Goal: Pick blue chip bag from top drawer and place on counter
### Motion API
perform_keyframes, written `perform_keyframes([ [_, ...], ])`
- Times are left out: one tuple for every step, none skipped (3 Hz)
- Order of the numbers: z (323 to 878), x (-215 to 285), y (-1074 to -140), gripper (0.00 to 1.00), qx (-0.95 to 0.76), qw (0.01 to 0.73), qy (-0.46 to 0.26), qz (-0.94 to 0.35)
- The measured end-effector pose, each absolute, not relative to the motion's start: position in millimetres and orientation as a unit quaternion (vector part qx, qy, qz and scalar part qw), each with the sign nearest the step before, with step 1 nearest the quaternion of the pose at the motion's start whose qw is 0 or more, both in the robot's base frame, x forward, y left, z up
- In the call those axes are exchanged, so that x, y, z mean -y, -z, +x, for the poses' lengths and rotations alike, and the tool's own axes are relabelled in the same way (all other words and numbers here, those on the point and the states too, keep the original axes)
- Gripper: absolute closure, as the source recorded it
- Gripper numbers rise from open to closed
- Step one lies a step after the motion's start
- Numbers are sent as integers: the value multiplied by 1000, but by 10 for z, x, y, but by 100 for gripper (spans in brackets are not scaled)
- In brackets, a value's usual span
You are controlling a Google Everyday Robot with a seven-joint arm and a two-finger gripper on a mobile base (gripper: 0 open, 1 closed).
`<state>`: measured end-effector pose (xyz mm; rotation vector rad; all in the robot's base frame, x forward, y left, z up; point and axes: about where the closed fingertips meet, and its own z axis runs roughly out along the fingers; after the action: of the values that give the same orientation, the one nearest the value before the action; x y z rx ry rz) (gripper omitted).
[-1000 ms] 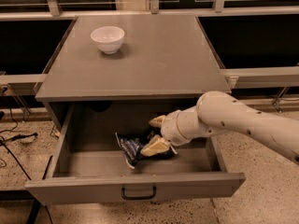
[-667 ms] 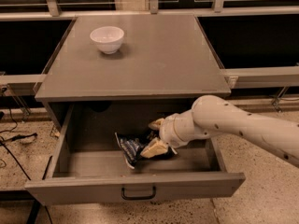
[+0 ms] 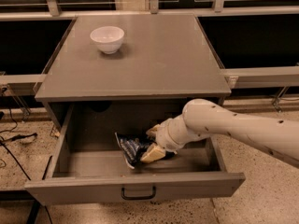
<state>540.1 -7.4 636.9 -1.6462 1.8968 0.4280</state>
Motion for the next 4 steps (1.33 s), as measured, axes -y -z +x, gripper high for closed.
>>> perform_keyframes([
  [5402, 67, -6366, 58, -711, 292, -160, -619],
  [5402, 67, -6366, 81, -711, 292, -160, -619],
  [5402, 67, -6366, 100, -711, 292, -160, -619],
  [5402, 67, -6366, 100, -711, 292, -160, -619],
])
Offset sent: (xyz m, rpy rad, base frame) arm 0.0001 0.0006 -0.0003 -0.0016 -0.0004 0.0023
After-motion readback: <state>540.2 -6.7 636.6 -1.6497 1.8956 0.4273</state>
